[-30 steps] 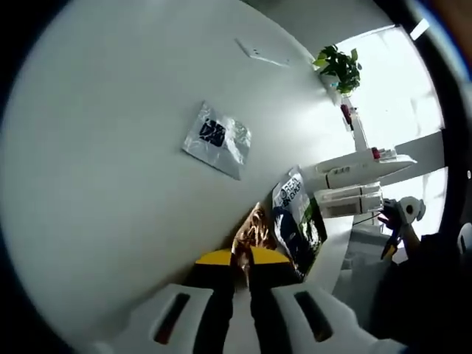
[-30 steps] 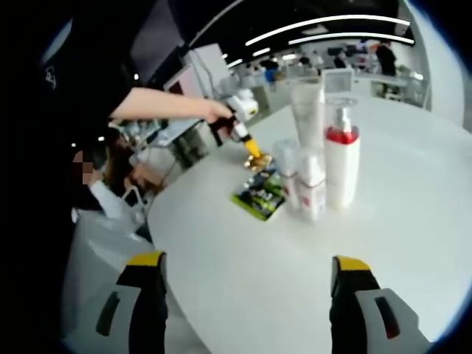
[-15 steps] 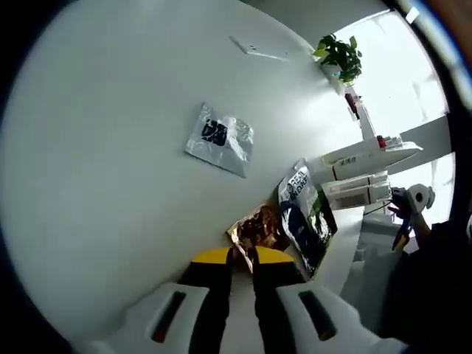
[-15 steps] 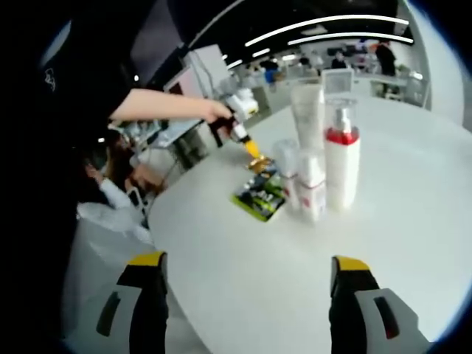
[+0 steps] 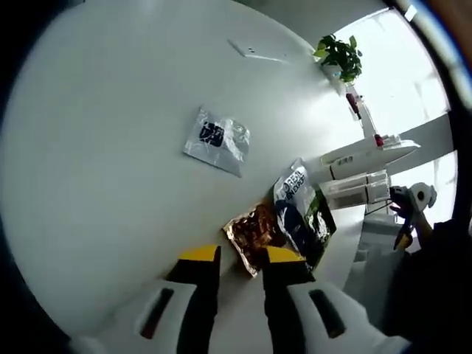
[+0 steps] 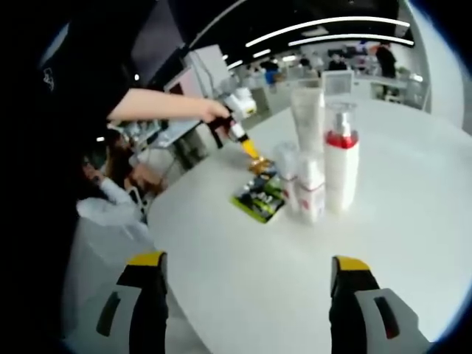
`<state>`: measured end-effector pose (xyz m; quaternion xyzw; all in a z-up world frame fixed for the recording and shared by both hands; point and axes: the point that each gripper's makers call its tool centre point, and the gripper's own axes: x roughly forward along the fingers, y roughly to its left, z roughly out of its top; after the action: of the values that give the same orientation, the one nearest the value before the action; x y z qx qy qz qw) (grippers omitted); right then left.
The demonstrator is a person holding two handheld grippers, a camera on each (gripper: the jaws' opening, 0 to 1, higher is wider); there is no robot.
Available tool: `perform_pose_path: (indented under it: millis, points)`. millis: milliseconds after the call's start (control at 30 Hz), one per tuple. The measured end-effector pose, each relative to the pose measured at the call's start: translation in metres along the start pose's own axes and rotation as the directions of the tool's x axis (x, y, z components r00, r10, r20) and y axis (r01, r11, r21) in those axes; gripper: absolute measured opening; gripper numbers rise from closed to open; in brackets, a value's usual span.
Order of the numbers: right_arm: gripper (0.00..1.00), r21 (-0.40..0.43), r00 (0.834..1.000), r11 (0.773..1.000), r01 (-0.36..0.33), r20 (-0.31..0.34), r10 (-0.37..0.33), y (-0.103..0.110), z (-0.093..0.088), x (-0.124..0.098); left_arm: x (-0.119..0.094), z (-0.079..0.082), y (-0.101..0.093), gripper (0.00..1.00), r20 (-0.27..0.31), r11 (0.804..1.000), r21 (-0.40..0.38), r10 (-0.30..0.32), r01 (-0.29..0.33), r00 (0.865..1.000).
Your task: Arrange the skincare products in the storage area until every visible bottle or jar stands upright without overlapping.
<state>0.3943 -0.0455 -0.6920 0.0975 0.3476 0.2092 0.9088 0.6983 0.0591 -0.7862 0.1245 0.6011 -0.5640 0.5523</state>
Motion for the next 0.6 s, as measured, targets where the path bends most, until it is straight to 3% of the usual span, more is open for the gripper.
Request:
perform_pose_path:
  millis: [100, 233, 400, 600]
  points:
    - [0.96, -0.017, 1.000, 1.000, 0.024, -0.002, -0.024, -0.003, 0.000, -0.002, -0.001, -0.002, 0.000, 0.32, 0.004, 0.998, 0.046, 0.041, -0.041, 0.999]
    - [0.97, -0.022, 0.999, 0.999, 0.031, 0.013, -0.030, -0.004, 0.004, -0.005, -0.003, -0.007, -0.008, 0.41, 0.013, 0.997, 0.051, 0.049, -0.049, 0.999]
    - [0.99, -0.043, 0.999, 0.998, 0.042, 0.015, -0.041, -0.004, 0.007, -0.008, -0.012, -0.013, -0.004, 0.53, 0.026, 0.995, 0.070, 0.068, -0.070, 0.997]
    - [0.99, -0.050, 0.998, 0.997, 0.058, 0.037, -0.056, -0.004, 0.012, -0.016, -0.025, -0.029, -0.028, 0.65, 0.063, 0.992, 0.079, 0.096, -0.101, 0.993]
